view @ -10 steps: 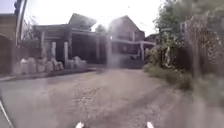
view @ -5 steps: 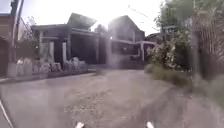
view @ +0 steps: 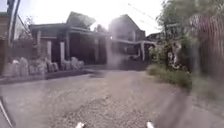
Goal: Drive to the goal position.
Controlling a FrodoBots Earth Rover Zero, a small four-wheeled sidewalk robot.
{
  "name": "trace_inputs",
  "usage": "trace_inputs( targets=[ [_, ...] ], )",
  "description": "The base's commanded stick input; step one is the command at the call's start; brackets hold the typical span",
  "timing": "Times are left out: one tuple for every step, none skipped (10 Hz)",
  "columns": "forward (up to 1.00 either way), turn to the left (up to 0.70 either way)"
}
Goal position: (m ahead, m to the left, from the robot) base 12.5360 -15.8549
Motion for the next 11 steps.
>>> trace_inputs(
  targets=[
    [0.70,-0.28],
    [0.70,-0.28],
    [0.70,-0.15],
    [0.70,0.00],
    [0.70,0.00],
    [0.70,0.00],
    [0.70,0.00],
    [0.70,0.00],
    [0.70,0.00],
    [0.70,0.00],
    [0.70,0.00]
  ],
)
